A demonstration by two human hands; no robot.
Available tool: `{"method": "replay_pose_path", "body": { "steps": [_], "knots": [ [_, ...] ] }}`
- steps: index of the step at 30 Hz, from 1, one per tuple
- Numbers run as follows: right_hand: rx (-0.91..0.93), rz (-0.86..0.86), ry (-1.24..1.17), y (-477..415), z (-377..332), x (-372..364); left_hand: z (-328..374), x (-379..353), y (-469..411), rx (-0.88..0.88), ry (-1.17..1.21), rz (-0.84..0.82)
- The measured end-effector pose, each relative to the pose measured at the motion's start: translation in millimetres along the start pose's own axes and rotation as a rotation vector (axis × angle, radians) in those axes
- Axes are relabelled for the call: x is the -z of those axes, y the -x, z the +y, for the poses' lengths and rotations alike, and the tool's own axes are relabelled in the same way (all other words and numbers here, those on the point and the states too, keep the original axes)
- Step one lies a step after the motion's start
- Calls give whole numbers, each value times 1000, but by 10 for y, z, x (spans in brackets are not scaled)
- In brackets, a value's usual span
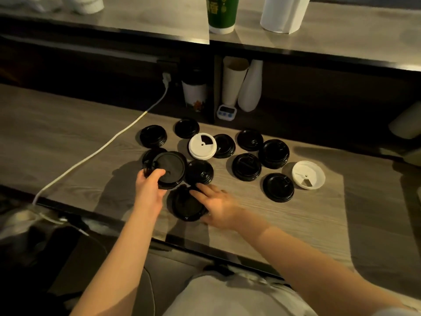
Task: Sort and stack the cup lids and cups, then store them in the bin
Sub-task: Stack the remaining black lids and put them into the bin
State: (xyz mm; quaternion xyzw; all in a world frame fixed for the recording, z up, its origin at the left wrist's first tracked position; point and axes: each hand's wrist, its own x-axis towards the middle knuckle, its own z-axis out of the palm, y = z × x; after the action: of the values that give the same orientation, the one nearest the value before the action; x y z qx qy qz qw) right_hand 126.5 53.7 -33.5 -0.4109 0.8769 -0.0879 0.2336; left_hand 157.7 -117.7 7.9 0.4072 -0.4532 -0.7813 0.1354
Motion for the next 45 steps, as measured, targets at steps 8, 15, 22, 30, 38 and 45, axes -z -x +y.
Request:
{"method": "replay_pose_path", "body": {
  "steps": [8, 15, 22, 30, 38, 45],
  "knots": [
    [12, -71, 187, -314, -216, -99, -3, 26, -2, 10, 12, 33],
    [6, 136, -208, -73, -1, -37, -76, 25, 9, 37, 25, 19],
    [-198, 451, -628, 326, 370, 163, -251, -203, 74, 89, -5, -64],
    [-211, 718, -884, 778, 440, 442, -524, -687, 479, 166, -141, -304],
    [-261, 726, -771, 1426, 687, 493, -715, -1271, 1057, 315, -167, -582],
    [-336, 741, -560, 2272, 1078, 653, -951, -1853, 1602, 222, -393, -830]
  ]
}}
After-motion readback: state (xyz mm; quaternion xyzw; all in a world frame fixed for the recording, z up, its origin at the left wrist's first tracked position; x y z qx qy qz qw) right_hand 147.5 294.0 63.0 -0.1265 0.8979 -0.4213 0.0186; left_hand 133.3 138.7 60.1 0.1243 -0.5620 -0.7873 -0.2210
